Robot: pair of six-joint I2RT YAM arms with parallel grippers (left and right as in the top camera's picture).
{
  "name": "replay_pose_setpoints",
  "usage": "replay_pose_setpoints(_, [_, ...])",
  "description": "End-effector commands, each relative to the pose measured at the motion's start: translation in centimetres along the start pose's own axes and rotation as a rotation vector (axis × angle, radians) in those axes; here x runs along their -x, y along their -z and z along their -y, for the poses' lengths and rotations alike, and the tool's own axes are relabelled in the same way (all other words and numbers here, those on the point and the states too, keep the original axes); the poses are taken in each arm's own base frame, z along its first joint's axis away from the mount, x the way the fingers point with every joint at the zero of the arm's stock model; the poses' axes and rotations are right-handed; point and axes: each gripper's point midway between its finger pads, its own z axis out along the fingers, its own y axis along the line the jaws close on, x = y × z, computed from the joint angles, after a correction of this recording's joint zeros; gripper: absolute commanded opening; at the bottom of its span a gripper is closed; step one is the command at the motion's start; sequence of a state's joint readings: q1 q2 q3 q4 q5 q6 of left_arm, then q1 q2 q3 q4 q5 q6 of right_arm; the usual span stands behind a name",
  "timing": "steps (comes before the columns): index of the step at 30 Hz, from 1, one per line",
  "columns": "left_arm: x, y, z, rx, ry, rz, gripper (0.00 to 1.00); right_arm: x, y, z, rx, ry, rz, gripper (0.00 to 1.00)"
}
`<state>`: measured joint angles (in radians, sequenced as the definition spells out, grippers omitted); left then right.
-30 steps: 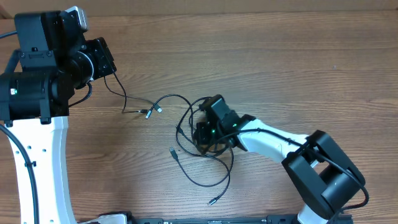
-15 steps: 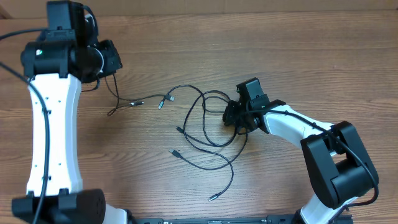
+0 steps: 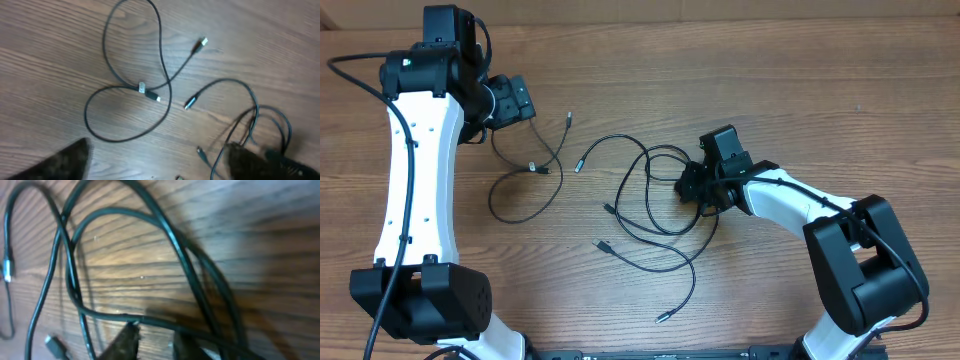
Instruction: Untangle cables
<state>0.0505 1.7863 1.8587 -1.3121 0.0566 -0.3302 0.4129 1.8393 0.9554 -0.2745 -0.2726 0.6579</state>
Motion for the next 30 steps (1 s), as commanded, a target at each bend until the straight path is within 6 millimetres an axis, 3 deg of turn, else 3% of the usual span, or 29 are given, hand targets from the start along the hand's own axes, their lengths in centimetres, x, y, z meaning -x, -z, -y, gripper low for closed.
replay_pose_setpoints(1, [-0.8,0.1,1.0,-0.049,-0.011,-0.040,0.67,0.3,0.0,0.3,-0.014,-0.002,0.012,0.27])
replay_pose_setpoints(5, [-1.9,-1.5,0.6,-0.002,-0.020,-0.100,0.64,0.2,0.0,0.3,-0.016,-0.003,0.009,0.45])
replay_pose_setpoints(6, [-2.6,-2.5,0.5,0.008,-0.023,-0.134,0.62,0.1,0.0,0.4,-0.018,-0.005,0.007,0.59])
replay_pose_setpoints(9, [-3.8,-4.5,0.5,0.027,-0.031,-0.197,0.61,0.1,0.0,0.4,-0.018,-0.005,0.007,0.72])
replay_pose_setpoints(12, [-4.7,-6.5,0.3,0.042,-0.024,-0.244,0.61,0.1,0.0,0.4,-0.017,-0.004,0.007,0.97])
replay_pose_setpoints(13, [-5.1,-7.3,0.2,0.049,-0.006,-0.257,0.63,0.1,0.0,0.4,-0.018,-0.005,0.007,1.00])
replay_pose_setpoints(23, [-7.2,-13.0,-0.7,0.061,0.105,-0.274,0.72,0.1,0.0,0.4,-0.017,-0.004,0.007,1.00])
replay_pose_setpoints(30, [-6.6,-16.1,-0.7,0.040,0.276,-0.184,0.71,0.1,0.0,0.4,-0.017,-0.004,0.007,1.00])
